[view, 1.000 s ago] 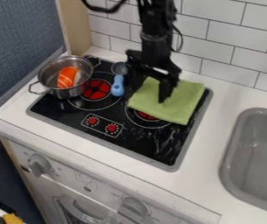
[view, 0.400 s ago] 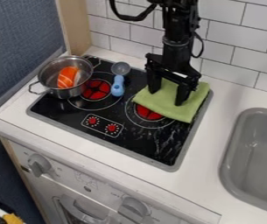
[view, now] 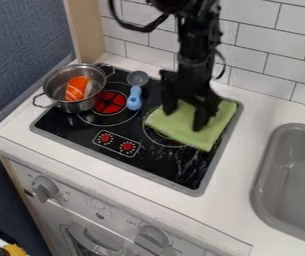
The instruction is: Move the green cloth to the bottom right corner of the stove
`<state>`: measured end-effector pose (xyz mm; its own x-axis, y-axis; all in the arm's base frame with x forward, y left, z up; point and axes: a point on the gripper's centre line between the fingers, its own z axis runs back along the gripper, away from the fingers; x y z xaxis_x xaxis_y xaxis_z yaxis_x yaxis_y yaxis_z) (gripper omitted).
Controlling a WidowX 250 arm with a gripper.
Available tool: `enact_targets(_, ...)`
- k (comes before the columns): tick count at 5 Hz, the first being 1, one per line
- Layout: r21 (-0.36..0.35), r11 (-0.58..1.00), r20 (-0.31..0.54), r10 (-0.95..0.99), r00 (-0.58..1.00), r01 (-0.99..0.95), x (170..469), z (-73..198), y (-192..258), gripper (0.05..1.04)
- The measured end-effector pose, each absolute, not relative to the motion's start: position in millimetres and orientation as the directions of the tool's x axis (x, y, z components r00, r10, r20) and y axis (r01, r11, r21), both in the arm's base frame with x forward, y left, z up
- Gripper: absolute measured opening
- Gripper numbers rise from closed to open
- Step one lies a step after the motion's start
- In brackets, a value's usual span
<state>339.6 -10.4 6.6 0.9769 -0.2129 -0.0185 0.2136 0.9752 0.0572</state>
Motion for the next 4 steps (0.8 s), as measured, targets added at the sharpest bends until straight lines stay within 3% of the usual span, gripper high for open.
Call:
enact_targets(2,0.004,0.959,-0.06,-0.283,0.957,0.284,269.8,7.6,-19.0,0.999)
enact_targets(3,-0.021,0.96,-0.086,-0.281,0.956,0.28,246.8,8.2,-20.3,0.999)
enact_targets(4,-0.028,0.961,-0.085,-0.275,0.958,0.274,246.6,9.0,-21.4,0.999)
